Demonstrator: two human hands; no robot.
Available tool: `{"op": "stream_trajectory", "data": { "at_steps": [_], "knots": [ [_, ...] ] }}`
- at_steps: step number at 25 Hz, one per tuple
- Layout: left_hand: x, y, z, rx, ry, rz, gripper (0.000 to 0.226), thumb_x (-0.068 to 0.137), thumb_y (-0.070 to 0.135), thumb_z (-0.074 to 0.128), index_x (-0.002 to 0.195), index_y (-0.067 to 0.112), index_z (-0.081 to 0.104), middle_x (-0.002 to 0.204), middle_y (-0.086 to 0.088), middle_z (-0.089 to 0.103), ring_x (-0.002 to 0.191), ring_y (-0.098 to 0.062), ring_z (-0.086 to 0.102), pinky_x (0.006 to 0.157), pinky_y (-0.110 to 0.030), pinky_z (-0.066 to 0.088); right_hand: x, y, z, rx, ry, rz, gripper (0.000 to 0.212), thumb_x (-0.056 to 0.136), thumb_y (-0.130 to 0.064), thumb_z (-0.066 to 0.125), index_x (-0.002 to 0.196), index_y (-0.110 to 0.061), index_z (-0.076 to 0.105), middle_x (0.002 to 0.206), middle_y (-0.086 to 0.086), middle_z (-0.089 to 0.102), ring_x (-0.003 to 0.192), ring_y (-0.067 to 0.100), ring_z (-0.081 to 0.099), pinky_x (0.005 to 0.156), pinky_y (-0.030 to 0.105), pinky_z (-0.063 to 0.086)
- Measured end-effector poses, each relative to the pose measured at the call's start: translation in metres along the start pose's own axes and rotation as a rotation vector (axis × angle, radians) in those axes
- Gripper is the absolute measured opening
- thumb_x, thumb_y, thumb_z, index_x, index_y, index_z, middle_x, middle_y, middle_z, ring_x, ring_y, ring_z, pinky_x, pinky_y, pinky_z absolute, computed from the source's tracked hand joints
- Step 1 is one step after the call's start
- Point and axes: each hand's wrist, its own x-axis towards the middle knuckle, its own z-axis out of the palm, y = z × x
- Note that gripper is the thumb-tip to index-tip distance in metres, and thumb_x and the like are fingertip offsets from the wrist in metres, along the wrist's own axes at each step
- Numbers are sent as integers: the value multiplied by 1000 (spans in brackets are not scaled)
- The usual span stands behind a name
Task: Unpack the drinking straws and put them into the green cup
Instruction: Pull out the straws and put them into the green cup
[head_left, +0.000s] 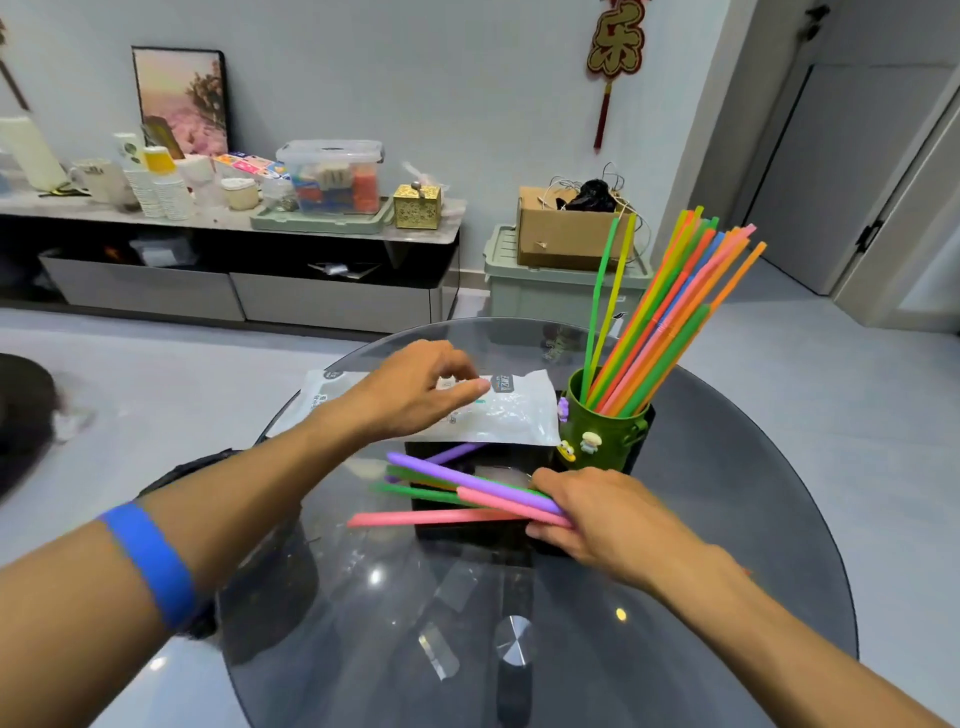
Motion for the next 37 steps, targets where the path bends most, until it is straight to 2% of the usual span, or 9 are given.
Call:
{"op": "stream_trajectory", "data": {
  "at_steps": [3,6,8,18,25,29,34,35,37],
  "knots": [
    [-38,11,-15,-6,-140,3,54,90,64,40,85,17,67,80,0,65,73,-16,58,68,-39,49,6,-8,-6,-83,41,-87,30,91,-53,54,90,-29,37,99,-3,58,85,25,56,62,33,35],
    [-75,28,-10,100,-468,30,55,85,72,39,100,25,64,92,3,63,85,-14,57,77,-39,49,8,-17,-5,-98,42,-101,39,87,-54,59,108,-23,47,108,-2,52,98,24,54,68,36,40],
    [-89,39,4,260,-498,87,51,84,65,53,114,25,58,103,3,60,94,-17,55,80,-41,49,5,-19,-7,-81,40,-91,50,82,-55,64,118,-24,49,115,-3,51,104,22,51,80,38,44],
    [-106,62,35,654,-277,139,19,92,23,41,104,16,53,107,-5,51,97,-28,49,64,-40,36,-15,-21,-1,-70,29,-64,16,91,-33,53,102,-21,51,103,0,53,95,23,53,69,35,39],
    [-98,79,51,569,-211,70,13,88,21,46,98,16,52,104,-7,51,95,-28,49,67,-36,29,-13,-32,3,-248,41,-87,22,93,-9,44,113,-15,46,110,7,52,94,28,50,71,37,33],
    [-92,76,49,314,-55,2,12,85,14,44,88,22,35,83,-7,59,74,-33,55,57,-35,28,-17,-29,-31,-316,263,-95,25,89,-15,53,113,-18,54,107,5,58,98,30,52,86,40,40],
    [-82,63,37,189,88,-108,20,94,31,46,83,25,31,71,3,47,65,-34,48,54,-37,31,-32,-31,-71,-217,651,-123,30,78,-19,66,107,-13,63,105,6,63,98,28,57,88,41,47],
    [-79,62,35,155,126,-170,26,95,41,48,79,25,34,66,4,47,64,-34,49,54,-37,33,-36,-32,-74,-139,657,-192,22,78,-24,67,99,-17,63,94,1,62,88,23,57,77,37,47],
    [-76,60,29,69,221,-282,45,89,56,53,65,20,41,53,3,46,59,-30,48,51,-35,33,-46,-38,-73,52,361,-310,24,78,-46,67,88,-31,51,78,-14,53,71,12,50,60,29,39]
  ]
}}
